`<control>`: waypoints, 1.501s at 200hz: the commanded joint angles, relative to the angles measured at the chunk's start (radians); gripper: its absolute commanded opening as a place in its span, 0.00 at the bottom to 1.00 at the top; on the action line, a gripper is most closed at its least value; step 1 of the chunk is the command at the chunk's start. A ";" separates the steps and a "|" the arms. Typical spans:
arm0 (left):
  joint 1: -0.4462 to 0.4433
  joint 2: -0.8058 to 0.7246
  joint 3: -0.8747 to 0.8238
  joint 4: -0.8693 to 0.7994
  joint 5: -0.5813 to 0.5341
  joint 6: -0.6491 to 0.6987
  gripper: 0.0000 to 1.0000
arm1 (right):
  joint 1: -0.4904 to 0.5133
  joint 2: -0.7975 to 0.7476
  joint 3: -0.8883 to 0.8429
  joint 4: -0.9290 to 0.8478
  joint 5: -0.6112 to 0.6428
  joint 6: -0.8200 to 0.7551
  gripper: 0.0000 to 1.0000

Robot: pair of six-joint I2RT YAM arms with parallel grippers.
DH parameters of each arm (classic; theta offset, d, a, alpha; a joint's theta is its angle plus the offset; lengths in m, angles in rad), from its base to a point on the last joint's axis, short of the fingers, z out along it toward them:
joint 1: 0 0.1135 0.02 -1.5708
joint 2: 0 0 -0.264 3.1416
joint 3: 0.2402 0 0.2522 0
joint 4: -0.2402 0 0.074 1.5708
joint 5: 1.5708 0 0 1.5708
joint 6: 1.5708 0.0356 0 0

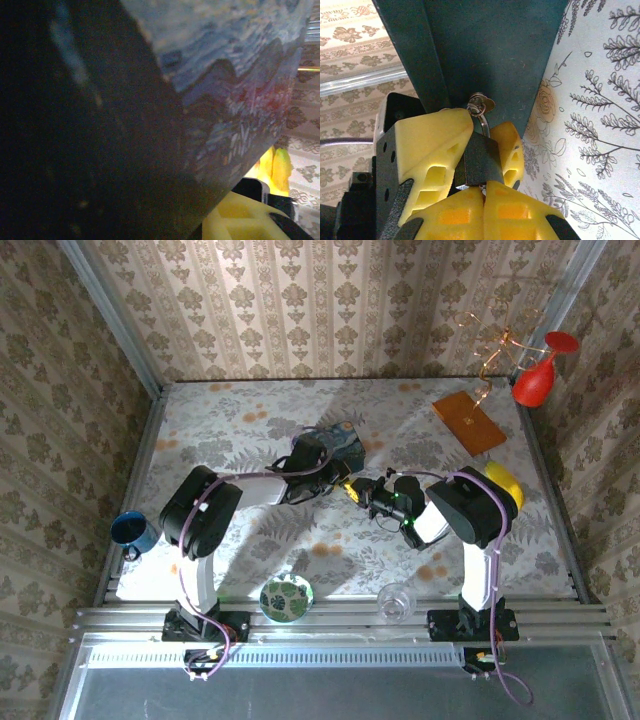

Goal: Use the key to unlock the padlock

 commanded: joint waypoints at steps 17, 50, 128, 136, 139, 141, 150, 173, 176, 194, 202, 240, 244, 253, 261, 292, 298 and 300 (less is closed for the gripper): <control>-0.086 0.040 -0.056 0.277 0.201 -0.208 0.00 | 0.032 0.061 0.074 -0.018 -0.060 0.125 0.00; -0.092 0.049 -0.067 0.315 0.198 -0.230 0.00 | 0.029 0.053 0.087 -0.019 -0.056 0.152 0.00; -0.069 0.007 -0.075 0.046 0.193 -0.197 0.00 | 0.015 -0.033 0.018 -0.196 -0.026 -0.073 0.37; -0.067 0.004 -0.074 0.022 0.195 -0.190 0.00 | 0.014 -0.053 0.010 -0.237 -0.018 -0.102 0.38; -0.066 0.002 -0.074 0.016 0.195 -0.187 0.00 | 0.013 -0.063 0.006 -0.250 -0.014 -0.114 0.38; -0.066 0.001 -0.074 0.010 0.195 -0.185 0.00 | 0.013 -0.068 0.004 -0.258 -0.013 -0.121 0.38; -0.064 -0.003 -0.069 -0.018 0.195 -0.174 0.00 | 0.012 -0.096 -0.005 -0.304 -0.003 -0.159 0.38; -0.060 -0.010 -0.050 -0.088 0.192 -0.140 0.00 | 0.010 -0.219 -0.016 -0.470 0.026 -0.273 0.39; -0.059 -0.010 -0.048 -0.095 0.192 -0.137 0.00 | 0.010 -0.239 -0.015 -0.504 0.030 -0.291 0.40; -0.057 -0.009 -0.034 -0.131 0.196 -0.121 0.00 | 0.014 -0.372 0.001 -0.732 0.082 -0.421 0.42; -0.055 -0.008 -0.031 -0.144 0.196 -0.115 0.00 | 0.020 -0.436 0.016 -0.850 0.120 -0.483 0.42; -0.050 0.004 -0.025 -0.165 0.201 -0.112 0.00 | 0.075 -0.677 0.098 -1.267 0.334 -0.750 0.42; -0.051 0.005 -0.023 -0.166 0.201 -0.112 0.00 | 0.085 -0.691 0.108 -1.295 0.352 -0.780 0.41; -0.051 0.005 -0.019 -0.173 0.203 -0.107 0.00 | 0.109 -0.712 0.130 -1.358 0.400 -0.830 0.39; -0.051 0.004 -0.015 -0.185 0.203 -0.100 0.00 | 0.132 -0.723 0.151 -1.405 0.437 -0.869 0.37; -0.050 0.006 -0.009 -0.200 0.208 -0.093 0.00 | 0.220 -0.704 0.216 -1.504 0.562 -0.931 0.32; -0.051 0.007 -0.010 -0.200 0.209 -0.094 0.00 | 0.238 -0.692 0.232 -1.517 0.585 -0.938 0.31; -0.051 0.008 -0.010 -0.200 0.209 -0.095 0.00 | 0.243 -0.687 0.236 -1.521 0.592 -0.939 0.31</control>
